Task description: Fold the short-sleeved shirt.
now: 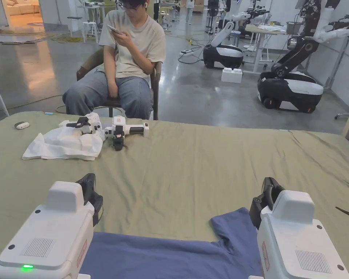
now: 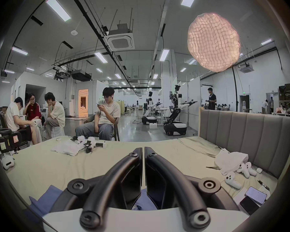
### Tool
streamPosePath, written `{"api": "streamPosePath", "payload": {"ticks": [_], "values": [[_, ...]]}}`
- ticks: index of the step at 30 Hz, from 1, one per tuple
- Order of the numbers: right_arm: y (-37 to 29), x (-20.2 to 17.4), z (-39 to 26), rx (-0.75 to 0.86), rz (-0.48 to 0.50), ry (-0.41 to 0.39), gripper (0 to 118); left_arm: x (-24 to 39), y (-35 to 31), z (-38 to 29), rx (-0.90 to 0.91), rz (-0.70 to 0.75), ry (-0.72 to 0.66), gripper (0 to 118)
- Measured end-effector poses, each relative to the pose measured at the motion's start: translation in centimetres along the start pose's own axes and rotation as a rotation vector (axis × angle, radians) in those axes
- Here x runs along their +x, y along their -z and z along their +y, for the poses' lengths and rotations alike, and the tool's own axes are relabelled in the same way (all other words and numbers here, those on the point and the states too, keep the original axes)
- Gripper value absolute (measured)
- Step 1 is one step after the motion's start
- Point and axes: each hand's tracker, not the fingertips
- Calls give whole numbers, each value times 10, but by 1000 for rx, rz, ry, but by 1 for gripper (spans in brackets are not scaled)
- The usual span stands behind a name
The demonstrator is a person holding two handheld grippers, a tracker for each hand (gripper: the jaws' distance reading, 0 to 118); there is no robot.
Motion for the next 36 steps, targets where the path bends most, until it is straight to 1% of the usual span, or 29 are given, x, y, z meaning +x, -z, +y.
{"api": "streamPosePath", "payload": {"ticks": [2,4,8,13,16,19,20,21,22,23,26,28,30,31,32,34,35,36], "values": [[0,-1,0,4,-4,-21,0,-6,4,-2,-4,-8,-1,0],[1,0,-1,3,3,-22,0,-19,16,-10,-72,4,14,0],[7,2,-8,-30,12,-39,0,-60,62,-40,-298,-29,-76,0],[20,6,-26,-102,18,-55,0,-91,131,-83,-602,-37,-87,0],[29,9,-38,-154,9,-60,0,-102,169,-112,-780,-70,-134,0],[35,13,-50,-198,3,-61,0,-105,196,-138,-896,-61,-185,25],[36,15,-53,-210,-1,-66,0,-106,203,-145,-916,-68,-197,39],[38,16,-58,-224,-7,-75,0,-106,208,-153,-949,-59,-201,49],[39,17,-60,-234,-9,-81,0,-105,213,-158,-965,-58,-213,56],[40,19,-64,-245,-13,-81,0,-105,219,-164,-978,-73,-228,60],[43,24,-73,-278,-24,-82,0,-97,225,-171,-1000,-68,-201,61],[45,27,-79,-299,-34,-85,0,-87,228,-168,-1000,-66,-149,61],[49,31,-85,-327,-41,-78,0,-84,226,-167,-995,-64,-73,51],[51,33,-87,-340,-42,-72,0,-78,226,-167,-988,-59,-69,45],[54,35,-89,-352,-49,-69,0,-71,225,-165,-974,-67,-48,30],[62,42,-95,-380,-61,-65,1,-67,220,-166,-938,-101,4,2],[70,48,-98,-418,-69,-60,1,-62,219,-166,-930,-129,-5,1],[79,55,-103,-448,-73,-48,1,-57,217,-166,-934,-126,2,0]]}}
